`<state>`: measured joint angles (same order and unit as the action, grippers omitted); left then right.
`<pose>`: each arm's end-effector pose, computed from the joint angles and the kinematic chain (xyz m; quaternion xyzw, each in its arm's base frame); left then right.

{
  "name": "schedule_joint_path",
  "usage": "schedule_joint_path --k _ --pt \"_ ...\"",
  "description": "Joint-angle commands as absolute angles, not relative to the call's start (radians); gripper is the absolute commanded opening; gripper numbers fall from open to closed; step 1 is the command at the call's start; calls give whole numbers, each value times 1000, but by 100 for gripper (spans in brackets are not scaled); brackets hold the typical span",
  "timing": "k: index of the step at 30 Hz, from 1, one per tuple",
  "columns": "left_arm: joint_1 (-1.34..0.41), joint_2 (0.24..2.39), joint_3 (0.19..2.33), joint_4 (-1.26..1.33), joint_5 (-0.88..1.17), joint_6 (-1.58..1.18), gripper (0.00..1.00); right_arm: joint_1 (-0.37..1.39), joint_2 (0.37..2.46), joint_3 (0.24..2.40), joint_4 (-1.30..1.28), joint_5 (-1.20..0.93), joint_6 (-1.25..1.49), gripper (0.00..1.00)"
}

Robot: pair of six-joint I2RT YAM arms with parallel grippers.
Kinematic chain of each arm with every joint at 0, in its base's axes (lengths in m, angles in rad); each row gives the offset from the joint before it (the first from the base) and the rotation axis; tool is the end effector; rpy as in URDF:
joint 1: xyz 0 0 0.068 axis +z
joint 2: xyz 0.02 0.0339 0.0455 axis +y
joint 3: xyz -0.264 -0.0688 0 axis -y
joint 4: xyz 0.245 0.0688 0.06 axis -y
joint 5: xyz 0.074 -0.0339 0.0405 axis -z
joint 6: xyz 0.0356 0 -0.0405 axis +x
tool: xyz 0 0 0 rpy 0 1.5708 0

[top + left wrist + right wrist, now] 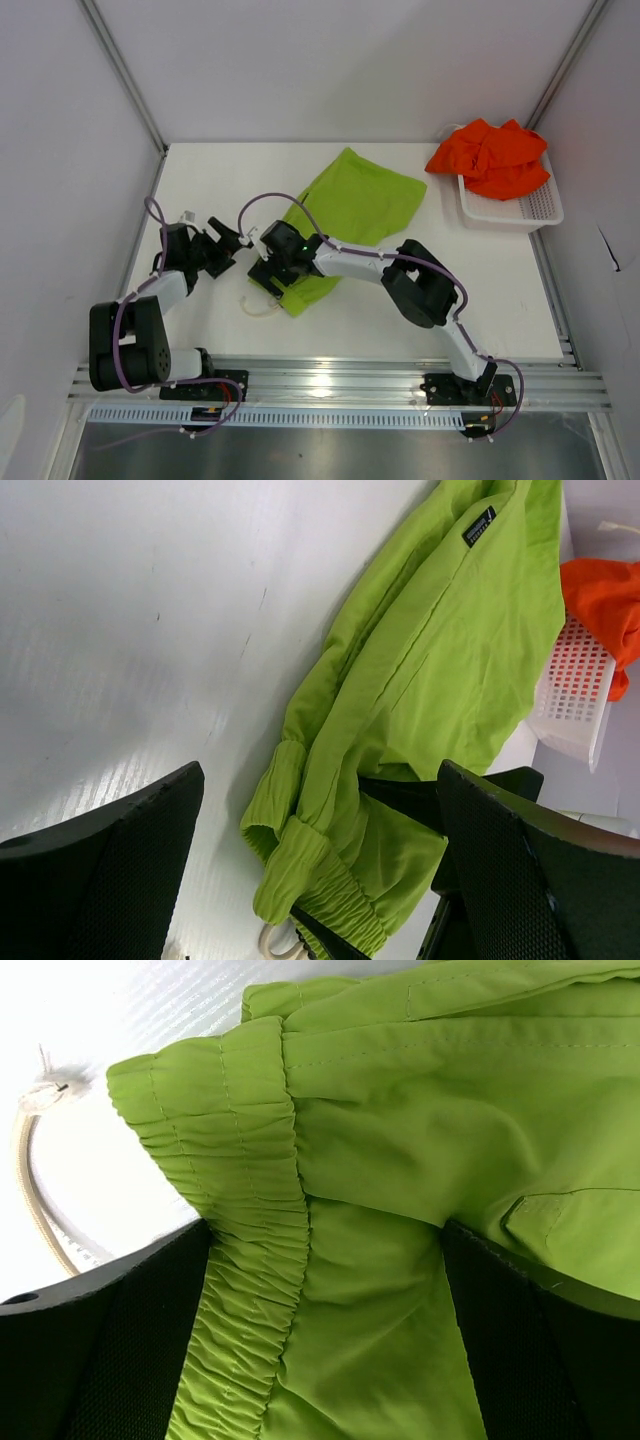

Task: Fold and stack the shorts
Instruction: Fold the shorts

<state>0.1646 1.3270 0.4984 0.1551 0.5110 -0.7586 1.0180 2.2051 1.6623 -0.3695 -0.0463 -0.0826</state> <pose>0.2477 0.0235 0.1642 -0.2901 0.8294 -0.3406 0.3346 0.2529 0.4130 0.1643 -0.5011 0.8025 0.1653 0.2787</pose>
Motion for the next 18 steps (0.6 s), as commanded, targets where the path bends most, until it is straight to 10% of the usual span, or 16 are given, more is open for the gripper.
schedule_joint_path --k 1,11,18 --pt "176 1285 480 204 537 -770 99 1017 2232 1661 -387 -44 -81 93" --pt "181 1287 468 235 546 -772 99 940 2117 1488 -169 -86 130 32" --pt "179 1310 465 247 555 -749 99 923 2129 1499 -147 -163 161 65"
